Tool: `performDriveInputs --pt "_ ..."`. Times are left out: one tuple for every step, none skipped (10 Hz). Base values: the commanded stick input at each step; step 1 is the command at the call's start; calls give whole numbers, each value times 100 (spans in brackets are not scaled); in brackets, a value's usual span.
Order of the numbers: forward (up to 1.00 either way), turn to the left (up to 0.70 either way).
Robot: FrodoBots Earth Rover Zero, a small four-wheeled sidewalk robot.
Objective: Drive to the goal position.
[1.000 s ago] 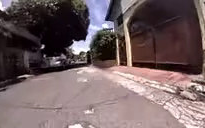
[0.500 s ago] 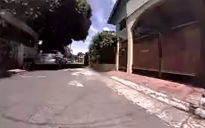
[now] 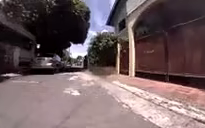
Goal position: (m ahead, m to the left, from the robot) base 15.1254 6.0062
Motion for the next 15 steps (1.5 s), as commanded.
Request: performDriveInputs --pt "85 0" --pt "85 0" --pt "85 0" --pt "85 0" --pt "85 0" --pt "85 0" --pt "85 0" --pt "85 0" --pt "85 0" --pt "85 0" --pt "85 0" --pt "85 0" --pt "85 0" --pt "85 0" --pt "85 34"
